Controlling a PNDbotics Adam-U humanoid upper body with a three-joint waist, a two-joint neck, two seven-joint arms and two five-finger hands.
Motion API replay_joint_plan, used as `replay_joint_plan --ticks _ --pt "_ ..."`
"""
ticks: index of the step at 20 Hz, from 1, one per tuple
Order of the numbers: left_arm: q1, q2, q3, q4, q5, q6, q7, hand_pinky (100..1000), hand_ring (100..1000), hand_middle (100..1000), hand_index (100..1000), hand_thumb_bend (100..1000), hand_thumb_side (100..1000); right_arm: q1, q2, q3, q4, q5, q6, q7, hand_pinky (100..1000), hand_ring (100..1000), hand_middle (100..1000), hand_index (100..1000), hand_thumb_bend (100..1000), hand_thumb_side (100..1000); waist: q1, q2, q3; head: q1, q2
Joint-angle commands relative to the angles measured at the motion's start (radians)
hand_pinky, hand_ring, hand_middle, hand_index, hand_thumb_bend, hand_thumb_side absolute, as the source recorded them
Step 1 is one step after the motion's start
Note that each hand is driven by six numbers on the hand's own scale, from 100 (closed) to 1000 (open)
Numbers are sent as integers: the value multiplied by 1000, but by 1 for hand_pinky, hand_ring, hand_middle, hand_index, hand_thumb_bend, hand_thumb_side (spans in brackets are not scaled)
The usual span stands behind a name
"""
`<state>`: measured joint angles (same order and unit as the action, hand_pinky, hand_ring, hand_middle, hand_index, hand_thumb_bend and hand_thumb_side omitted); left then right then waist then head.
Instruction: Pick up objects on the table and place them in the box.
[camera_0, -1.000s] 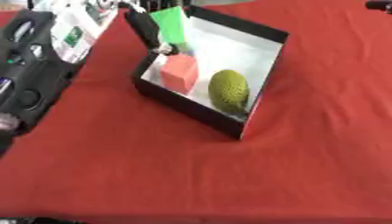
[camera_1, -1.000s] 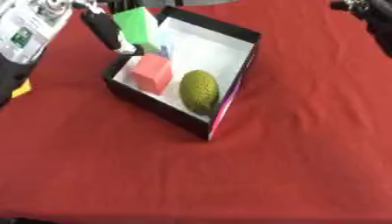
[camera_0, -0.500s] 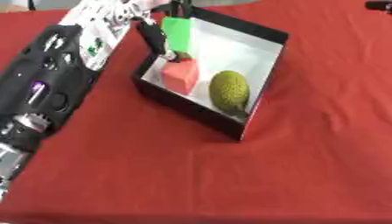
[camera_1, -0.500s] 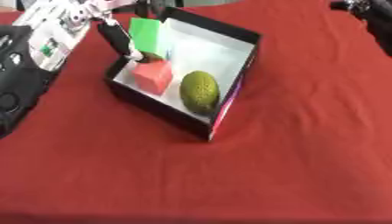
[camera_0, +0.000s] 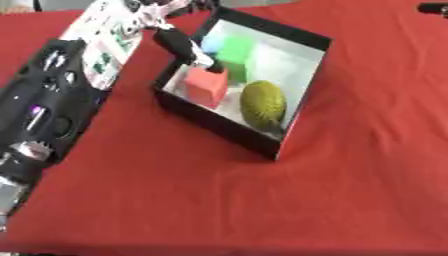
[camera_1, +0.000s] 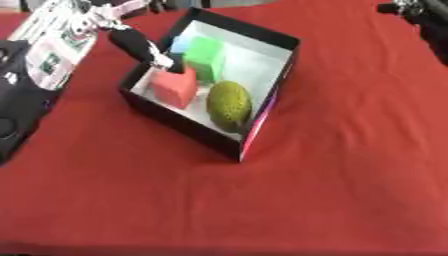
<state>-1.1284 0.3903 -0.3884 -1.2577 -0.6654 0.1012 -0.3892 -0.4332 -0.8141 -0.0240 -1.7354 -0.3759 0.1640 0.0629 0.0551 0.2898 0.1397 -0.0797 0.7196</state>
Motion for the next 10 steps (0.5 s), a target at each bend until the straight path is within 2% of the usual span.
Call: replay_joint_plan --ticks 1,4,7,10 --pt "18 137 56 -158 111 94 37 801 753 724 837 616 458 3 -42 -25 -29 -10 -8 -18 907 902 766 868 100 571 -9 -26 6 -4 -2" --pt "62 253 97 -229 183 150 38 805 760 728 846 604 466 22 -46 -34 -34 -11 -11 -31 908 902 767 869 100 572 -14 -27 16 -8 -2" --pt "109 349 148 -265 225 168 5 817 775 746 858 613 454 35 -43 -40 -38 -11 -11 -39 908 902 767 869 100 575 -22 -24 22 -1 -8" --pt "146 417 204 -247 212 176 -14 824 786 755 860 637 428 45 -40 -46 -46 -6 -16 -46 908 902 767 870 100 570 -31 -19 24 8 -21"
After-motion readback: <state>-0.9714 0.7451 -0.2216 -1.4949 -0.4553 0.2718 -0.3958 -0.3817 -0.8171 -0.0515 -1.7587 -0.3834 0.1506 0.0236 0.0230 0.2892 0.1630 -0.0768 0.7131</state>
